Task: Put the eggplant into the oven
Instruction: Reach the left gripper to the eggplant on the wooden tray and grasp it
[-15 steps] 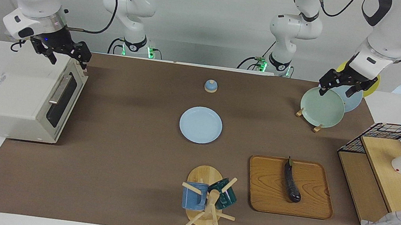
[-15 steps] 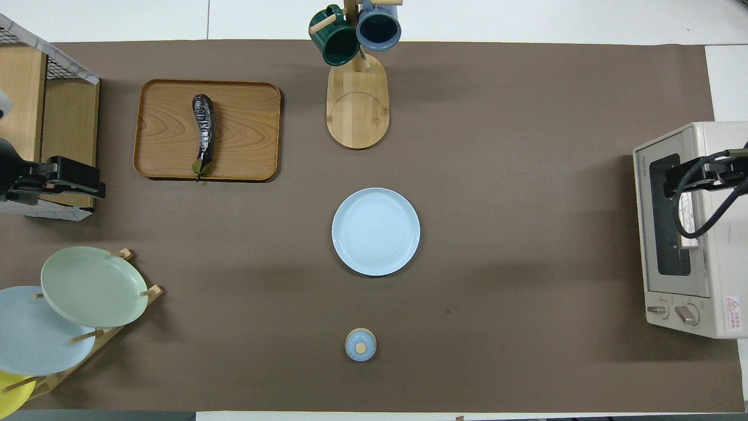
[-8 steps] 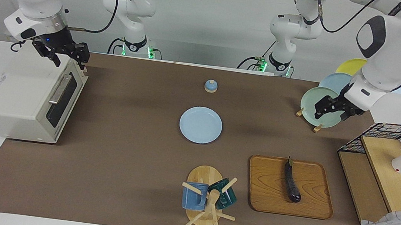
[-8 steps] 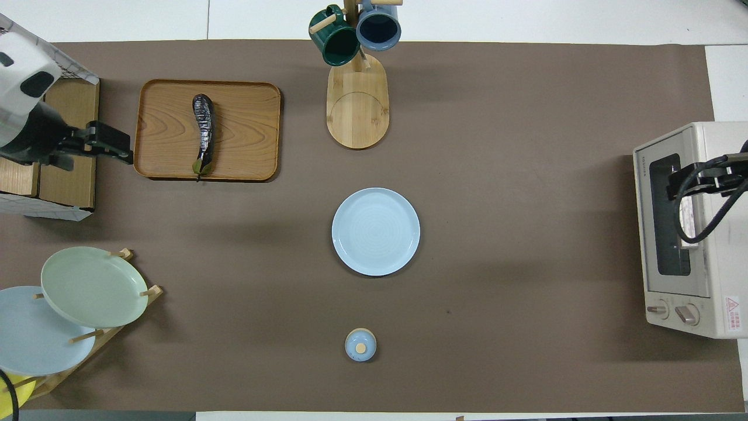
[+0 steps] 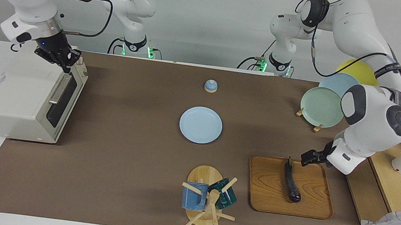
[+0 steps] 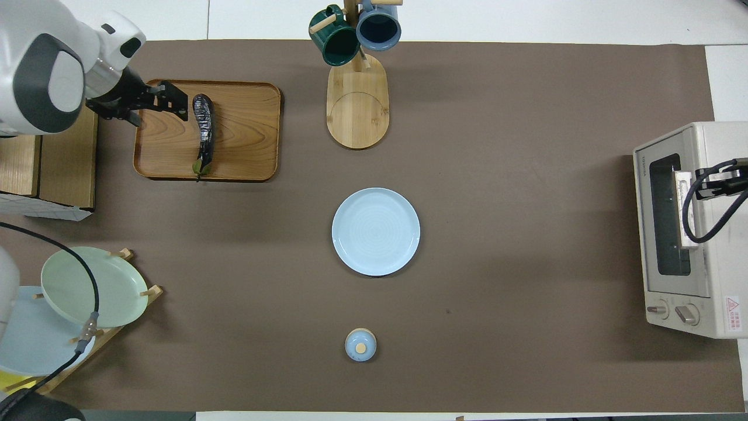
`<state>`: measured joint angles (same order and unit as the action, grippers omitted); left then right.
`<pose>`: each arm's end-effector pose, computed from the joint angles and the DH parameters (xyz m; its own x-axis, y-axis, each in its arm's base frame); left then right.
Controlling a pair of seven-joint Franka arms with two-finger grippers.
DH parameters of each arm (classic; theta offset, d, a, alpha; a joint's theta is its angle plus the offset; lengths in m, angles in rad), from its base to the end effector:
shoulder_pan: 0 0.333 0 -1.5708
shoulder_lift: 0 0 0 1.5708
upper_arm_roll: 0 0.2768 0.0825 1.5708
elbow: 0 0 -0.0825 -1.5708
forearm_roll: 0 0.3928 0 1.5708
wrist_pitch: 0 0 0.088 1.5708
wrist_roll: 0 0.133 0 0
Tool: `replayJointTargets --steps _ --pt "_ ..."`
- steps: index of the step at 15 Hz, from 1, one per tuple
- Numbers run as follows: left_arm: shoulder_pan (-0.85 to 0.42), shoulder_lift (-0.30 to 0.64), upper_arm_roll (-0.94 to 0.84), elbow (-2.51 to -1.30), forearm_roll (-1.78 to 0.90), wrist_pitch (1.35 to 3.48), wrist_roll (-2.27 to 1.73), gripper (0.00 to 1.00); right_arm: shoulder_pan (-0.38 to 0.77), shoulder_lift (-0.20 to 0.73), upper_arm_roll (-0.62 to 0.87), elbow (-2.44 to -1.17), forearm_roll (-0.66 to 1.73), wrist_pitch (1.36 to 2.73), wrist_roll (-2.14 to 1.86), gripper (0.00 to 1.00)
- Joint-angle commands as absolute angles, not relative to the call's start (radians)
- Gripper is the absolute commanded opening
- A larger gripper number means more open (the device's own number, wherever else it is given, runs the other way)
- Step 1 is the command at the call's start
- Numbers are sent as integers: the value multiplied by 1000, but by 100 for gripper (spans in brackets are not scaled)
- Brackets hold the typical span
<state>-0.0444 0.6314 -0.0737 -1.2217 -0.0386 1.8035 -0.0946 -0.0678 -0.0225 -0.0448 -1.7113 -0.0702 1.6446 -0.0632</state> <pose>0.7073 -0.0776 0.3415 0.9984 -0.0027 -0.0562 0.0016 -0.9971 0.0755 0.5536 -0.0717 0.5108 0.9978 -0.0442 -0.0486 -0.0409 -0.9970 0.0657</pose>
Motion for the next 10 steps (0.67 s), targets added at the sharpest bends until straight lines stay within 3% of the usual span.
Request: replayJointTargets --steps 1,4,10 --pt "-44 712 -81 -1186 -46 1891 -78 100 -87 -34 -38 -1764 -61 1699 11 0" --pt "-60 701 -81 -1290 -40 2003 -58 100 -80 -35 -38 -1827 -96 1727 141 0" --pt "-87 660 -80 -1411 -37 2074 -57 100 -118 -32 -38 -1888 -106 1779 35 0"
